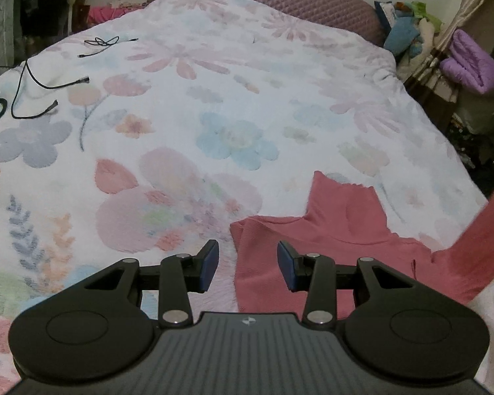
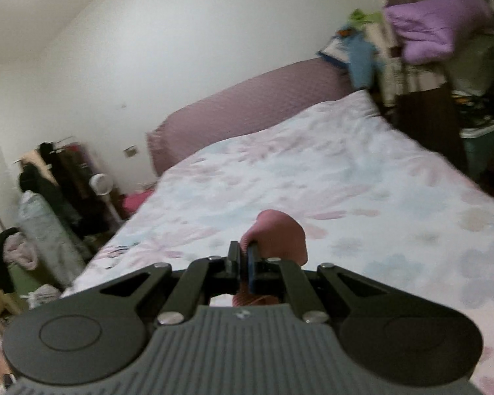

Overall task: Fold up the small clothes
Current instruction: 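Fold the held sleeve across the shirt body and open the right gripper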

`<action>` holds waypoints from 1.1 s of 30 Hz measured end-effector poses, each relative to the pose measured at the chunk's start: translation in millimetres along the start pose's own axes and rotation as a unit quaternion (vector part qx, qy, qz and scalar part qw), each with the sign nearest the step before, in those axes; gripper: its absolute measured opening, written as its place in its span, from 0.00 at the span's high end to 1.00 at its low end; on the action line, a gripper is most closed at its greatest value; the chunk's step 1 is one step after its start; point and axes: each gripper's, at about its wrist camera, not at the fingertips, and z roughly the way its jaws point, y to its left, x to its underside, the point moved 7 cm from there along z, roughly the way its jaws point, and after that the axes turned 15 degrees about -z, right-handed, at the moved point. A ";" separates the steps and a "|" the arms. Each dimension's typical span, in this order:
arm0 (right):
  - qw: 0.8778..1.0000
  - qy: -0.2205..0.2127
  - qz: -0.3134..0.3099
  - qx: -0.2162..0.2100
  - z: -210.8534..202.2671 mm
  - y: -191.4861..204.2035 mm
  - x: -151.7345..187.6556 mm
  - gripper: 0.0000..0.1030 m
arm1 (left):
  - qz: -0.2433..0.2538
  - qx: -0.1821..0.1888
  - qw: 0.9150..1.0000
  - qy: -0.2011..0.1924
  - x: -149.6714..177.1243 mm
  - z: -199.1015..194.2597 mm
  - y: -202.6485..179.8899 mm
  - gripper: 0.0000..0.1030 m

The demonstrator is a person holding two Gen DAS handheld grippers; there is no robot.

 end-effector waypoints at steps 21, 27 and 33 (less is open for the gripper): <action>0.964 0.231 0.062 -0.120 245.7 269.5 248.0 1.00 | -0.079 0.031 0.996 0.030 6.2 18.7 76.9 0.54; 0.943 0.279 0.080 -0.160 263.1 303.0 298.6 0.95 | -0.089 0.028 0.995 0.040 9.7 33.4 84.6 0.54; 0.951 0.240 0.094 -0.171 245.1 275.3 275.0 0.73 | -0.091 0.047 0.994 0.044 11.4 45.2 75.3 0.54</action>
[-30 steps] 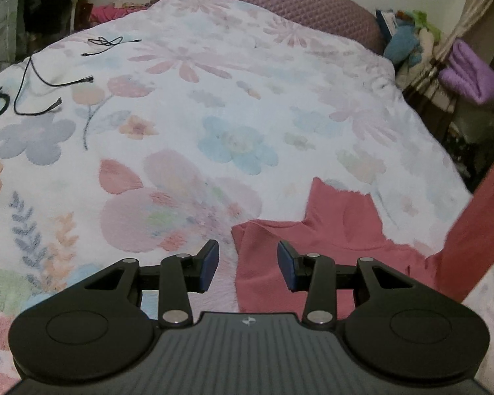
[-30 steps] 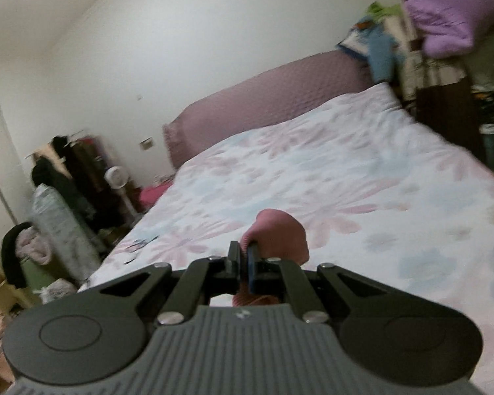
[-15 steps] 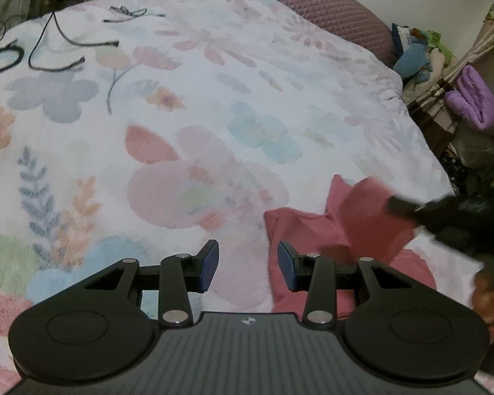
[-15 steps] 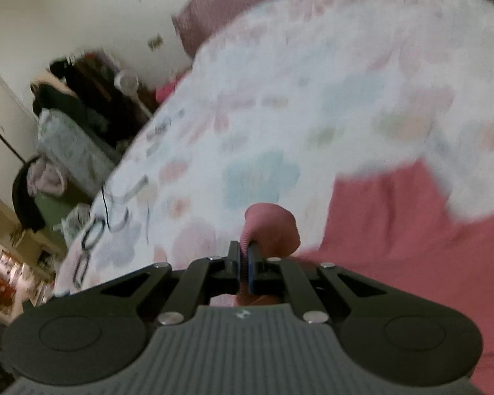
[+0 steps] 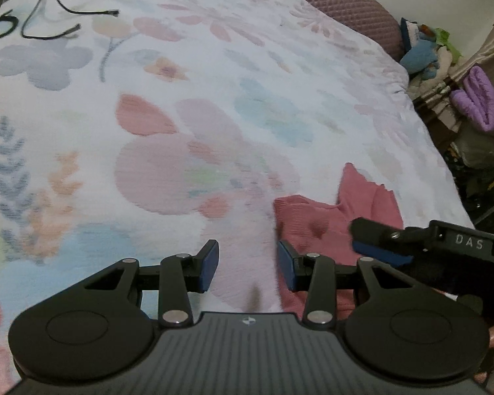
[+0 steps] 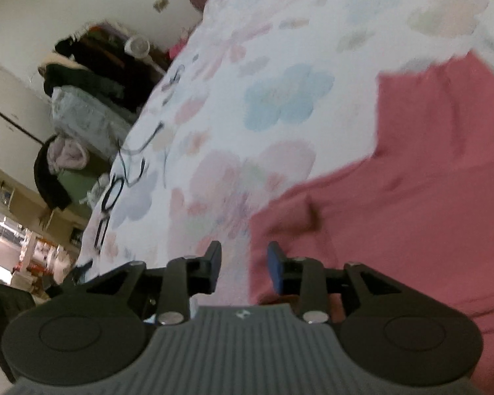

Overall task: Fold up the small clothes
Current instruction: 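Fold the held sleeve across the shirt body and open the right gripper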

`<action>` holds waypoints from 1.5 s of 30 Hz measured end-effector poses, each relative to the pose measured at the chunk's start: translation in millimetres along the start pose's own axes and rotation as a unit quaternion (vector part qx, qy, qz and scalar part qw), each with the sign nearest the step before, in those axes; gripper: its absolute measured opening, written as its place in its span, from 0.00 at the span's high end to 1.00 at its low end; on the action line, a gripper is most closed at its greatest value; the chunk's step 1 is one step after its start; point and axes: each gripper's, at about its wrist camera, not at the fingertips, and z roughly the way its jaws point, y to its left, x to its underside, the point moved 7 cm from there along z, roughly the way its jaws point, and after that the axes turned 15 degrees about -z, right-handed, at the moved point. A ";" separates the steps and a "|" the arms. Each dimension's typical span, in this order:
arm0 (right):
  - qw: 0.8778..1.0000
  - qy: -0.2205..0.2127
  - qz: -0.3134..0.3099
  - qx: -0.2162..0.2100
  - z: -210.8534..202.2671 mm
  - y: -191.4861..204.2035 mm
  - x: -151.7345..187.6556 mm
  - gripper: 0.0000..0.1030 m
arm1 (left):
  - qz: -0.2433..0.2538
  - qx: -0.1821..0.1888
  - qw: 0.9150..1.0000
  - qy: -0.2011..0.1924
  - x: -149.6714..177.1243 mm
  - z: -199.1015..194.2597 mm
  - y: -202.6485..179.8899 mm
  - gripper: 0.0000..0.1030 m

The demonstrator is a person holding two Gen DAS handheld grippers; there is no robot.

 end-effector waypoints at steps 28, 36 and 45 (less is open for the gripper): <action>0.999 0.015 0.011 0.051 -17.1 -50.7 55.8 0.92 | 0.069 0.007 0.996 0.055 38.4 16.8 -25.4 0.45; 0.995 -0.016 -0.069 0.069 -40.9 -38.7 30.3 0.79 | 0.078 -0.019 0.995 0.050 33.9 36.3 -45.5 0.52; 0.998 -0.002 -0.051 0.049 -5.4 -57.8 9.1 0.78 | 0.044 -0.032 0.998 0.034 12.7 65.3 -43.3 0.65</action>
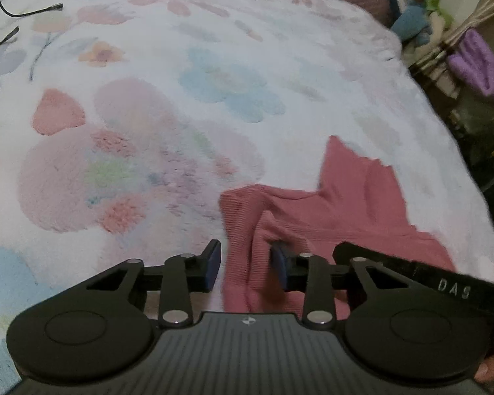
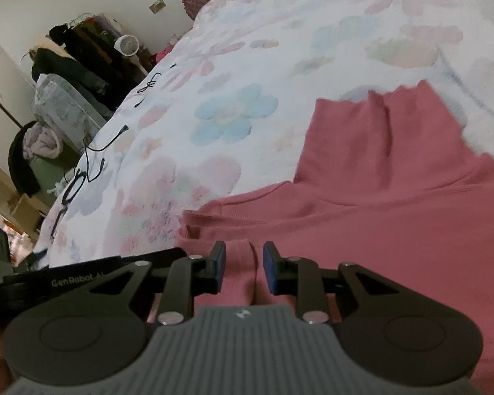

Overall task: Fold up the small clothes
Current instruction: 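Fold the held sleeve across the shirt body and open the right gripper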

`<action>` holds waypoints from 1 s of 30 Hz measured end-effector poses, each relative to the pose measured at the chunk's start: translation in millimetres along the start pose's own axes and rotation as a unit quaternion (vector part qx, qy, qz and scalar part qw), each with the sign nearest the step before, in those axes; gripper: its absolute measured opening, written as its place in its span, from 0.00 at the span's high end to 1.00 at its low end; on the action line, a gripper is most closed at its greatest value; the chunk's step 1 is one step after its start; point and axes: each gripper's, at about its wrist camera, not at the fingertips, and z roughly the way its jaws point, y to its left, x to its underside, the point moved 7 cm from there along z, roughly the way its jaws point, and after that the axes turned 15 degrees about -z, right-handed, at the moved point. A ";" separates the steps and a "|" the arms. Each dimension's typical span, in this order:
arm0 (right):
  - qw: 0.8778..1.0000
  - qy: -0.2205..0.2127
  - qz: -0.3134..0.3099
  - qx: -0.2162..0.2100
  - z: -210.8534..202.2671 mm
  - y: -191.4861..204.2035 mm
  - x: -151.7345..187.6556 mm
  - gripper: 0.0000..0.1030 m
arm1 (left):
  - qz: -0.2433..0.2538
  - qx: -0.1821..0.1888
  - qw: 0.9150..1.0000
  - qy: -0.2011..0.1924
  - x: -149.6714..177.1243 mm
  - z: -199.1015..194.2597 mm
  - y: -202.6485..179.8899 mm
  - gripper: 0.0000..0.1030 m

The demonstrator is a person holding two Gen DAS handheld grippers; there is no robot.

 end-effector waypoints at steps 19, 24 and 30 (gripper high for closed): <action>0.999 -0.036 -0.007 0.018 -3.0 -10.7 2.3 0.96 | 0.024 0.027 0.999 0.000 8.3 -14.8 -1.6 0.60; 0.994 -0.033 -0.104 -0.013 -26.4 28.3 20.2 0.96 | 0.096 0.031 0.995 0.009 33.6 -28.5 -19.6 0.61; 0.995 0.023 -0.101 0.012 -15.5 26.0 52.4 0.96 | 0.129 -0.040 0.990 0.028 52.0 -12.2 -9.6 0.67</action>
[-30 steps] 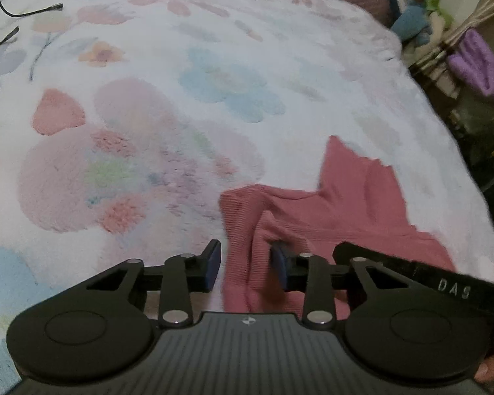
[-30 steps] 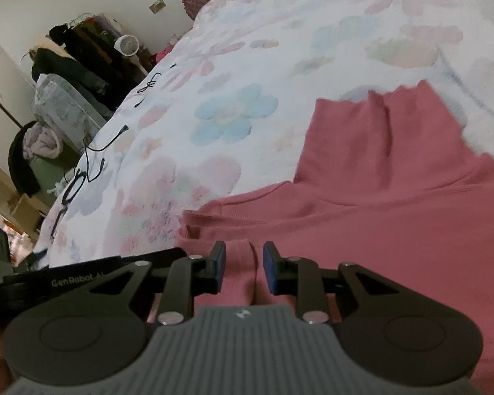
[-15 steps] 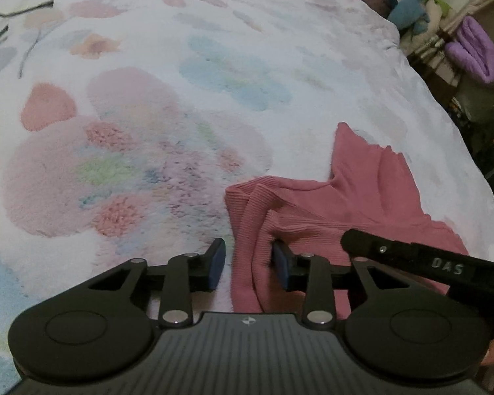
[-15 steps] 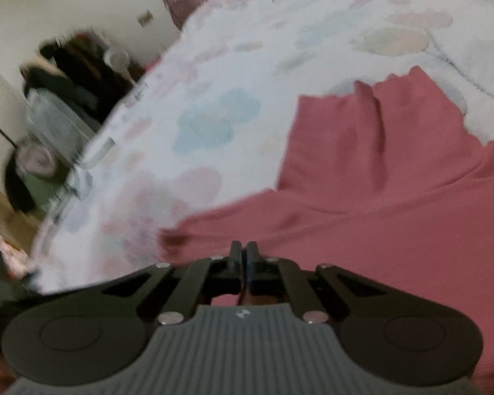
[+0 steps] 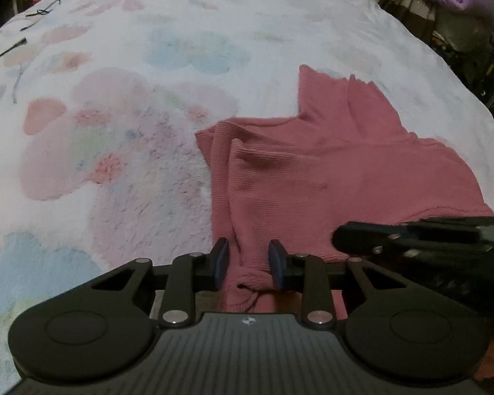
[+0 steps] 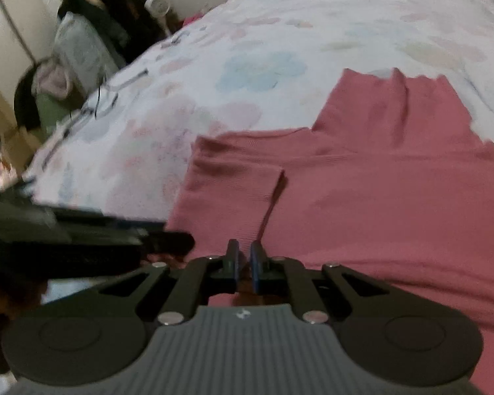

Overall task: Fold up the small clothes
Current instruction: 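Fold the held sleeve across the shirt body and open the right gripper, then grasp the shirt hem with the left gripper while the right gripper grasps it too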

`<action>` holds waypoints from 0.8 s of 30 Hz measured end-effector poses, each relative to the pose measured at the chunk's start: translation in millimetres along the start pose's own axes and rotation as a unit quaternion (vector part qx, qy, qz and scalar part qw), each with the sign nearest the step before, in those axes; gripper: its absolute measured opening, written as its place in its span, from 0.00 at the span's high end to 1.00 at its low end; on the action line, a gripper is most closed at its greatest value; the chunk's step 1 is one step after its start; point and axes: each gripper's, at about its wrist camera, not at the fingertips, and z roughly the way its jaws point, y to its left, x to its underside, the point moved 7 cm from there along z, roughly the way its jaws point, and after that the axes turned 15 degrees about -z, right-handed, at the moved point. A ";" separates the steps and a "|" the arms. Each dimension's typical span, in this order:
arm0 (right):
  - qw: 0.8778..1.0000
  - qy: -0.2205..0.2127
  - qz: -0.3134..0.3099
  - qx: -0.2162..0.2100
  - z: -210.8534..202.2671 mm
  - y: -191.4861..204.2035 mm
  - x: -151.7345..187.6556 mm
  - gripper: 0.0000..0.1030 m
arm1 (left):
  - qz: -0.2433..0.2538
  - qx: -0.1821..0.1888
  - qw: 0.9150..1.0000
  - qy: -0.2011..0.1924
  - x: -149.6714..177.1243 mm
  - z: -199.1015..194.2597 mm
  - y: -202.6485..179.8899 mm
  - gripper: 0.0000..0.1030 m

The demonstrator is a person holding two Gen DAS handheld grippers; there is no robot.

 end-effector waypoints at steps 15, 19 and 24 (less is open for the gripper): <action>0.993 0.010 -0.071 0.096 -123.8 -121.4 -39.5 0.72 | 0.058 0.079 0.995 -0.026 -86.6 -25.4 -72.3 0.58; 0.991 0.028 -0.071 0.106 -119.0 -161.4 -50.4 0.70 | 0.084 0.072 0.994 -0.010 -100.3 2.7 -90.0 0.56; 0.990 0.050 -0.071 0.106 -84.3 -190.8 -64.8 0.68 | 0.112 0.045 0.993 0.000 -113.4 46.2 -101.5 0.56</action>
